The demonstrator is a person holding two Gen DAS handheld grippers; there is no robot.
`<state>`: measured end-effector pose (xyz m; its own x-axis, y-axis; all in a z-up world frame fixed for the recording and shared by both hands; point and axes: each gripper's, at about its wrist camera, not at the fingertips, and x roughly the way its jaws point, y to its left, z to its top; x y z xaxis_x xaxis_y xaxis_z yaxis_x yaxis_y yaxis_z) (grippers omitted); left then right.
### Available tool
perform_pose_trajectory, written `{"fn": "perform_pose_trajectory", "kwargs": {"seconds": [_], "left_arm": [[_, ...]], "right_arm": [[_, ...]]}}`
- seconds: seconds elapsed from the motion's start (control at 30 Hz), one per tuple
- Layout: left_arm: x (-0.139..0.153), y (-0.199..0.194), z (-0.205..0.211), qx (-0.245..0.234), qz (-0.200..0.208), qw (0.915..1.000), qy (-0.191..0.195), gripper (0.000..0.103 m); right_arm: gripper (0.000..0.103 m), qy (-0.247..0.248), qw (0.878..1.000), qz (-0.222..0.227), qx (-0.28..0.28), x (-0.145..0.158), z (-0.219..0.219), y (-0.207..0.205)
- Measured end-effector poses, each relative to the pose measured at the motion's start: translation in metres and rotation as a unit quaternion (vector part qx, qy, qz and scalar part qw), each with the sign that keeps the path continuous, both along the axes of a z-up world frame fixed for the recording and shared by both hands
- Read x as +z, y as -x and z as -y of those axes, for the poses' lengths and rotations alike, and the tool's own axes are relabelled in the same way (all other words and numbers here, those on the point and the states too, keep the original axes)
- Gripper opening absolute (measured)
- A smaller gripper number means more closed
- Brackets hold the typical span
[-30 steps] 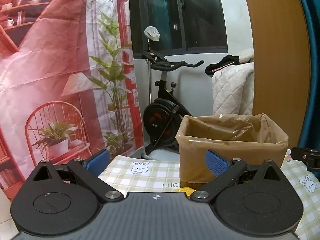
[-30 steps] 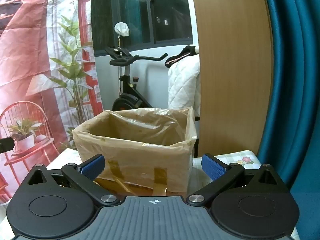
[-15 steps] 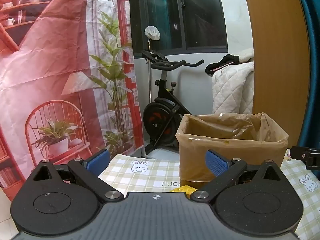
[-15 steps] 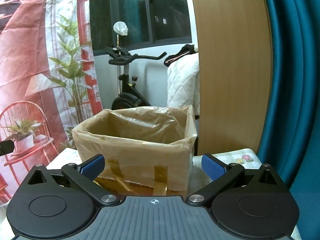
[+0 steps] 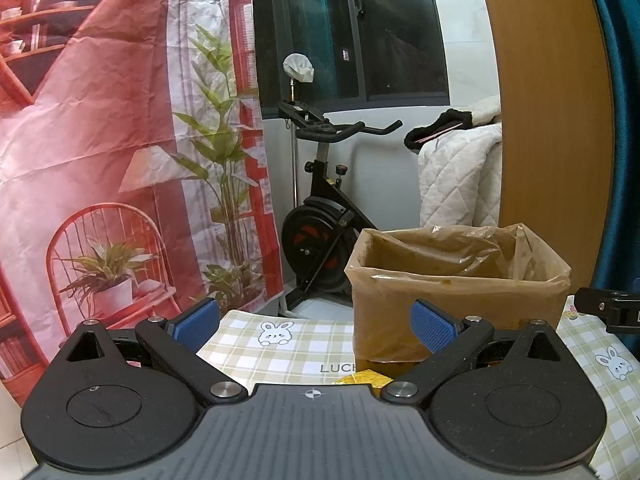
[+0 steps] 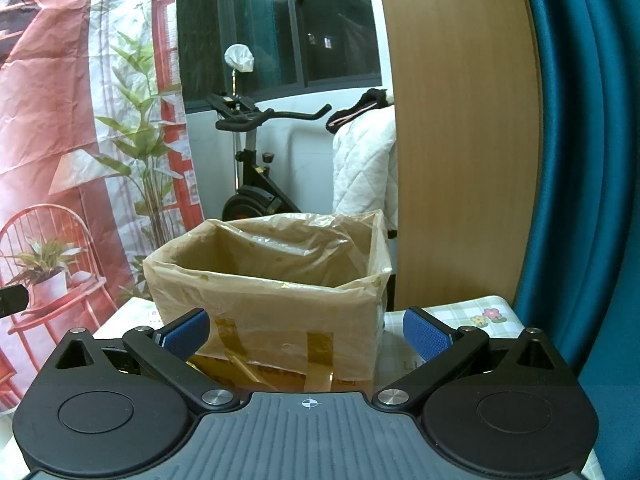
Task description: Organize snacks
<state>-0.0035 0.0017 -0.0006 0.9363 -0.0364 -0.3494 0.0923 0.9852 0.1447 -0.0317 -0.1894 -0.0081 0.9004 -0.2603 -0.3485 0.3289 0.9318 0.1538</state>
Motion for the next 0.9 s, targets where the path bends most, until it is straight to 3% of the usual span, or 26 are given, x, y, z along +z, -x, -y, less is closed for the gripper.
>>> {"fn": "perform_pose_trajectory", "kwargs": {"seconds": [0.9], "left_arm": [[0.0000,-0.0011,-0.0033,-0.003,-0.003,1.0000,0.007,0.102]], "right_arm": [[0.103,0.009,1.000,-0.003,0.001,-0.0005,-0.0017,0.0016]]}}
